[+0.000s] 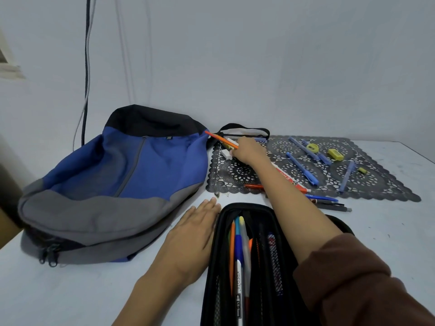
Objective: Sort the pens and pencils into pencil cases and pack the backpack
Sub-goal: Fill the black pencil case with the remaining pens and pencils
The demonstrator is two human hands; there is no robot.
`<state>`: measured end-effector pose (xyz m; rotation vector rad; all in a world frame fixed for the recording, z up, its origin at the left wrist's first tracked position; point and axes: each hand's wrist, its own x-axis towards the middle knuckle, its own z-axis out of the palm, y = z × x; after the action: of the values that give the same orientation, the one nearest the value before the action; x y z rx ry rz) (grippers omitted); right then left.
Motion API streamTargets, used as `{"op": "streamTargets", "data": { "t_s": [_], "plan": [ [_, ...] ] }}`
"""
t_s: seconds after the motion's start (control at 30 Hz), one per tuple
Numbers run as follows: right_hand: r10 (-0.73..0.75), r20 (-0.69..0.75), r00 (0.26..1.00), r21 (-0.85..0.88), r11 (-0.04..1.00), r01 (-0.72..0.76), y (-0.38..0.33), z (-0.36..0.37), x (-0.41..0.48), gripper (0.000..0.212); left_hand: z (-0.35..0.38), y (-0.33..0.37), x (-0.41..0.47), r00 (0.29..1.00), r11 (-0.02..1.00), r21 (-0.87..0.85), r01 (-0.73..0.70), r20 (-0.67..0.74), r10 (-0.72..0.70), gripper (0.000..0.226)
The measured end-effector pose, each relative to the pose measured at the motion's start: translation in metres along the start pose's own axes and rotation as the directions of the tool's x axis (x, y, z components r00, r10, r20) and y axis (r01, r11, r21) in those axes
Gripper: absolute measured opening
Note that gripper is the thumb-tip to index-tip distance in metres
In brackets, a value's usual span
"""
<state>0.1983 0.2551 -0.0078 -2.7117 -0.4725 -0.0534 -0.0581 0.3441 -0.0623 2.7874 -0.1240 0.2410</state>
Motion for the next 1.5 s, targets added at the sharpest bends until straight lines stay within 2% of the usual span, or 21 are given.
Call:
{"op": "streamTargets", "data": {
  "t_s": [0.13, 0.27, 0.4, 0.5, 0.57, 0.63, 0.7, 0.77, 0.83, 0.9, 0.97, 1.03, 1.1, 1.2, 1.23, 1.27, 1.3, 1.33, 1.37, 1.43, 1.5],
  "plan": [
    [-0.001, 0.047, 0.999, -0.072, 0.997, 0.005, -0.004, -0.005, -0.004, 0.027, -0.002, 0.002, 0.0, 1.0, 1.0, 0.009, 0.004, 0.002, -0.004, 0.091],
    [-0.002, 0.183, 0.983, -0.098, 0.995, 0.021, -0.011, -0.008, -0.014, 0.034, -0.003, 0.003, 0.0, 1.0, 1.0, 0.006, 0.006, 0.0, -0.006, 0.092],
    [0.014, 0.233, 0.972, -0.026, 1.0, -0.008, -0.017, -0.013, -0.028, 0.034, -0.002, 0.001, 0.0, 1.0, 1.0, 0.011, 0.003, -0.005, -0.003, 0.092],
    [-0.014, 0.231, 0.973, -0.008, 1.0, 0.017, -0.016, -0.023, -0.036, 0.023, -0.003, 0.002, 0.0, 1.0, 1.0, 0.017, -0.001, -0.006, 0.001, 0.092],
    [-0.024, 0.209, 0.978, 0.132, 0.991, -0.004, -0.007, -0.031, -0.04, 0.02, -0.004, 0.003, 0.0, 1.0, 1.0, 0.007, 0.002, 0.0, -0.002, 0.094],
    [-0.014, 0.229, 0.973, 0.422, 0.903, -0.086, 0.006, -0.039, -0.042, 0.027, -0.005, 0.004, -0.001, 1.0, 1.0, -0.006, 0.002, -0.004, -0.002, 0.095],
    [-0.025, 0.284, 0.959, 0.679, 0.712, -0.182, 0.017, -0.05, -0.052, 0.018, -0.005, 0.004, -0.001, 1.0, 1.0, -0.007, 0.001, 0.003, -0.001, 0.096],
    [-0.014, 0.288, 0.957, 0.836, 0.492, -0.244, 0.023, -0.061, -0.063, 0.01, -0.004, 0.003, -0.001, 1.0, 1.0, -0.014, 0.0, 0.009, 0.0, 0.096],
    [0.001, 0.272, 0.962, 0.914, 0.312, -0.259, 0.028, -0.071, -0.073, 0.013, -0.004, 0.003, -0.002, 1.0, 1.0, -0.024, 0.005, 0.007, -0.005, 0.095],
    [0.0, 0.25, 0.968, 0.951, 0.187, -0.245, 0.032, -0.081, -0.083, 0.015, -0.004, 0.003, -0.003, 1.0, 0.999, -0.054, 0.011, 0.0, -0.011, 0.093],
    [-0.034, 0.213, 0.976, 0.969, 0.138, -0.207, 0.032, -0.09, -0.095, 0.009, -0.002, 0.001, -0.003, 0.999, 0.991, -0.133, 0.017, -0.037, -0.022, 0.08],
    [-0.093, 0.161, 0.983, 0.982, 0.115, -0.15, 0.027, -0.098, -0.109, 0.008, -0.002, 0.0, -0.001, 0.992, 0.942, -0.332, 0.047, -0.094, -0.083, 0.052],
    [-0.164, 0.102, 0.981, 0.995, 0.03, -0.098, 0.019, -0.104, -0.125, 0.012, -0.009, 0.006, 0.0, 0.968, 0.788, -0.612, 0.073, -0.147, -0.204, 0.034],
    [-0.256, -0.015, 0.966, 0.986, -0.163, -0.027, 0.0, -0.107, -0.153, 0.016, -0.034, 0.031, -0.001, 0.905, 0.452, -0.892, 0.008, -0.186, -0.383, 0.032],
    [-0.276, -0.063, 0.959, 0.978, -0.207, 0.004, -0.007, -0.106, -0.163, 0.016, -0.042, 0.042, -0.001, 0.897, 0.247, -0.968, -0.048, -0.15, -0.415, 0.03],
    [-0.29, -0.108, 0.951, 0.969, -0.243, 0.036, -0.015, -0.105, -0.172, 0.017, -0.049, 0.053, 0.0, 0.903, -0.03, -0.995, -0.092, -0.071, -0.423, 0.029],
    [-0.301, -0.145, 0.942, 0.961, -0.269, 0.062, -0.023, -0.103, -0.181, 0.016, -0.055, 0.065, 0.002, 0.918, -0.306, -0.947, -0.101, 0.03, -0.395, 0.03],
    [-0.308, -0.169, 0.936, 0.955, -0.286, 0.078, -0.031, -0.1, -0.189, 0.017, -0.057, 0.076, 0.005, 0.927, -0.507, -0.857, -0.086, 0.117, -0.355, 0.031],
    [-0.312, -0.179, 0.933, 0.953, -0.291, 0.085, -0.039, -0.098, -0.197, 0.018, -0.059, 0.086, 0.007, 0.934, -0.636, -0.77, -0.052, 0.188, -0.303, 0.032],
    [-0.319, -0.185, 0.93, 0.958, -0.268, 0.099, -0.05, -0.092, -0.209, 0.019, -0.059, 0.104, 0.009, 0.939, -0.776, -0.63, 0.024, 0.281, -0.199, 0.034],
    [-0.316, -0.176, 0.932, 0.971, -0.209, 0.113, -0.054, -0.085, -0.219, 0.019, -0.056, 0.114, 0.01, 0.941, -0.85, -0.525, 0.049, 0.31, -0.137, 0.04]
  ]
}}
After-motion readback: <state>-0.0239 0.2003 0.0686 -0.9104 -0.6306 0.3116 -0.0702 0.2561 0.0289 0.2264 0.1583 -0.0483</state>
